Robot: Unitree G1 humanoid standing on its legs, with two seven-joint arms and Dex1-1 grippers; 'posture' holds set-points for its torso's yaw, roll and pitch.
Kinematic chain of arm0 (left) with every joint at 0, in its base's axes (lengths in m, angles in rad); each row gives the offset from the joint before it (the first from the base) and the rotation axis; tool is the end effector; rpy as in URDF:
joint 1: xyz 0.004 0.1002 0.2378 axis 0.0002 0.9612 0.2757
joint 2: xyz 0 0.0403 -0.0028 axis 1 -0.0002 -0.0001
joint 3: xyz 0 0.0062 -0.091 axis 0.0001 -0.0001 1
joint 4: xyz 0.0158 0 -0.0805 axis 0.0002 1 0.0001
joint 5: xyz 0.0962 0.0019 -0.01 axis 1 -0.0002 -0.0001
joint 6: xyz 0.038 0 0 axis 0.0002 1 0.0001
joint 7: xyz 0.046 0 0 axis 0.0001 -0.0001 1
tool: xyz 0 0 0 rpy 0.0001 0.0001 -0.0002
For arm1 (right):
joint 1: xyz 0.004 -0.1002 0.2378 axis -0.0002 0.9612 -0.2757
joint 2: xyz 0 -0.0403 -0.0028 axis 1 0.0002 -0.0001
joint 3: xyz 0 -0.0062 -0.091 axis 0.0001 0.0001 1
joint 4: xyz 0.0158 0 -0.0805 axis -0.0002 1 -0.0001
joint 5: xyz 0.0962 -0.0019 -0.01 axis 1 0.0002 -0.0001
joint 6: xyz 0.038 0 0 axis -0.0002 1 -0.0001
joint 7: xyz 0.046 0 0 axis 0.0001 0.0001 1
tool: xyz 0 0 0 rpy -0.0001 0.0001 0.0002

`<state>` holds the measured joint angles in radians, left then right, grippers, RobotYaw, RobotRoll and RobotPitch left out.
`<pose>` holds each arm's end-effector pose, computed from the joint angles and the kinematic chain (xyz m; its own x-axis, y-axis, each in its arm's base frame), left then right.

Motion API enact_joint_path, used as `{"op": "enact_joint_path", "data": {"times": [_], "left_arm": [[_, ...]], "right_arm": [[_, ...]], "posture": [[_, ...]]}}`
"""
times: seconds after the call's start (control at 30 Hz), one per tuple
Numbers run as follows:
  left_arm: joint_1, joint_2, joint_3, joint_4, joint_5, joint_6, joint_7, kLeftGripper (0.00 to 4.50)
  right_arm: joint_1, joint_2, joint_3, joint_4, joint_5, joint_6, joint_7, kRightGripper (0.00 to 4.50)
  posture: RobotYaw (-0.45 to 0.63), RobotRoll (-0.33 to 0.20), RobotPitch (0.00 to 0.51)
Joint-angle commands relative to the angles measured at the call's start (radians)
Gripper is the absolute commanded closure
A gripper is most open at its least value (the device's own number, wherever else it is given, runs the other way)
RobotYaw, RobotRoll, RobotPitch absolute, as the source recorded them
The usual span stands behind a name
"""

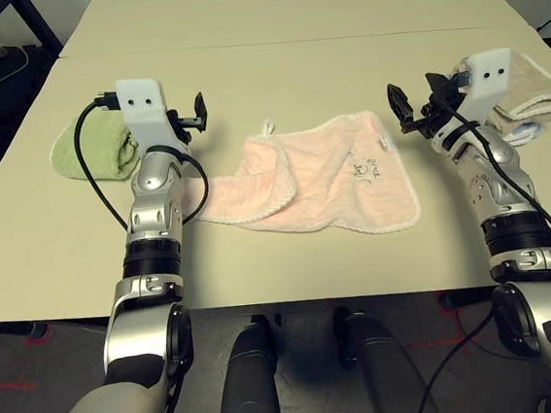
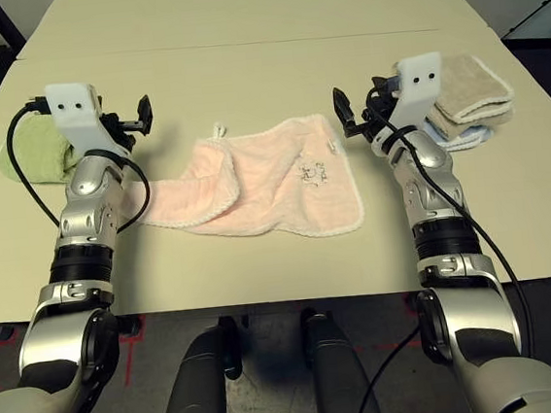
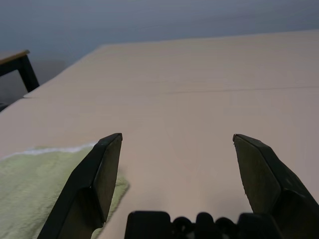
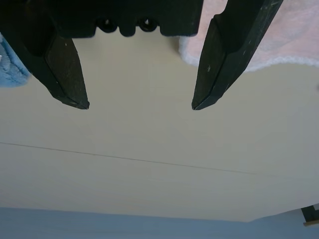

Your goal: Fold the towel and set it aside.

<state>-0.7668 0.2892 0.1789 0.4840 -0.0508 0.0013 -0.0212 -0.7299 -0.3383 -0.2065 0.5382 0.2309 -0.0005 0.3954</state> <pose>0.3173 0.1992 0.1791 0.9518 0.0604 0.3009 -0.1000 0.9880 0.1179 0.3133 -0.2209 0.1648 0.9403 0.2460 0.2354 -0.2409 0.9692 -0.0506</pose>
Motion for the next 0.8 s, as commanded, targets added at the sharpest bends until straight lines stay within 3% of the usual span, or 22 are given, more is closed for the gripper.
{"op": "enact_joint_path", "data": {"times": [0.03,0.33,0.8], "left_arm": [[0.028,0.001,-0.008,-0.044,0.006,0.026,-0.002,0.0],[0.042,0.032,-0.004,-0.087,-0.015,0.072,-0.058,0.0],[0.074,0.093,-0.012,-0.149,-0.15,0.16,-0.373,0.0]], "right_arm": [[0.0,-0.006,0.003,0.01,-0.003,-0.014,0.014,0.01],[0.003,-0.017,0.006,0.02,0.017,0.003,0.092,0.01],[-0.042,-0.073,0.019,0.088,0.015,-0.004,0.248,0.01]], "posture": [[0.08,0.0,0.184],[0.09,0.0,0.186],[0.1,0.0,0.19]]}}
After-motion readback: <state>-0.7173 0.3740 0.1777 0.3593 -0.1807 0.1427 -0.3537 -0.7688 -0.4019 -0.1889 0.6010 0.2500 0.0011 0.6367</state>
